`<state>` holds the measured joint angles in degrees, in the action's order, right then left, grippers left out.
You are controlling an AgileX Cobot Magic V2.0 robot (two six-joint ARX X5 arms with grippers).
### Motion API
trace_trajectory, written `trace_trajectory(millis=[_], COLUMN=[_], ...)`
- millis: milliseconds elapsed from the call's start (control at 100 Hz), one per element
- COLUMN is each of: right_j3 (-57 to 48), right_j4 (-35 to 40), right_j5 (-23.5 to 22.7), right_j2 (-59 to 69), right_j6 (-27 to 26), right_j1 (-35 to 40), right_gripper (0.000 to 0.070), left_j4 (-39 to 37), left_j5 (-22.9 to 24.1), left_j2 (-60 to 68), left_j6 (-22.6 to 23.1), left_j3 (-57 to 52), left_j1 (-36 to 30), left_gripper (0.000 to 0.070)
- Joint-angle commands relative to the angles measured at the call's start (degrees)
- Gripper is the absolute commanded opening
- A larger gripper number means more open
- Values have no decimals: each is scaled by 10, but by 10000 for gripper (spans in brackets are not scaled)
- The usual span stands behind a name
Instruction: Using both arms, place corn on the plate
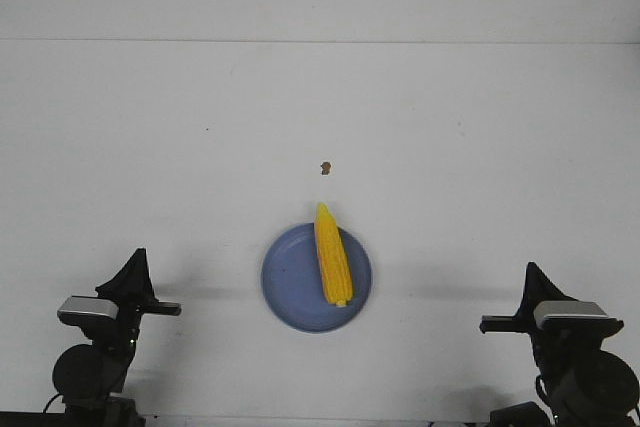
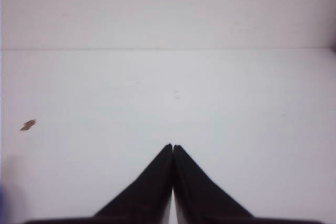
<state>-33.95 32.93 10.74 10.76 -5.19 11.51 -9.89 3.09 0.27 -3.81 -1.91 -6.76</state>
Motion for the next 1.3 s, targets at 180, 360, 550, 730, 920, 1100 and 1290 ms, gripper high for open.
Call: trace_trajectory(millis=[180,360,550,730,920,1100,1290], right_j3=[92,158,228,294,332,332,332], right_j4=[-95,-139,-229,-316,-370,-374,-374], right_j5=[-65,-130,-138,-138,-136,-138,-137], right_j2=[-90,-107,-107,-107,-107,-107,-107], right_j6=[16,27,35,25,19,20,20], right_j1=[-82,-120,-123,-123,-123,-123,-123], right_gripper=[3,3,3,3,3,3,3], left_j4=[-7,-6,-5,-5,-5,-5,-5], left_j5=[1,1,1,1,1,1,1], left_j2=[0,0,0,0,0,0,0], left_j6=[-1,-1,-1,-1,-1,-1,-1], left_j3=[11,11,11,11,11,11,11], left_j1=[0,0,0,0,0,0,0], left_gripper=[14,13,13,13,13,13,13])
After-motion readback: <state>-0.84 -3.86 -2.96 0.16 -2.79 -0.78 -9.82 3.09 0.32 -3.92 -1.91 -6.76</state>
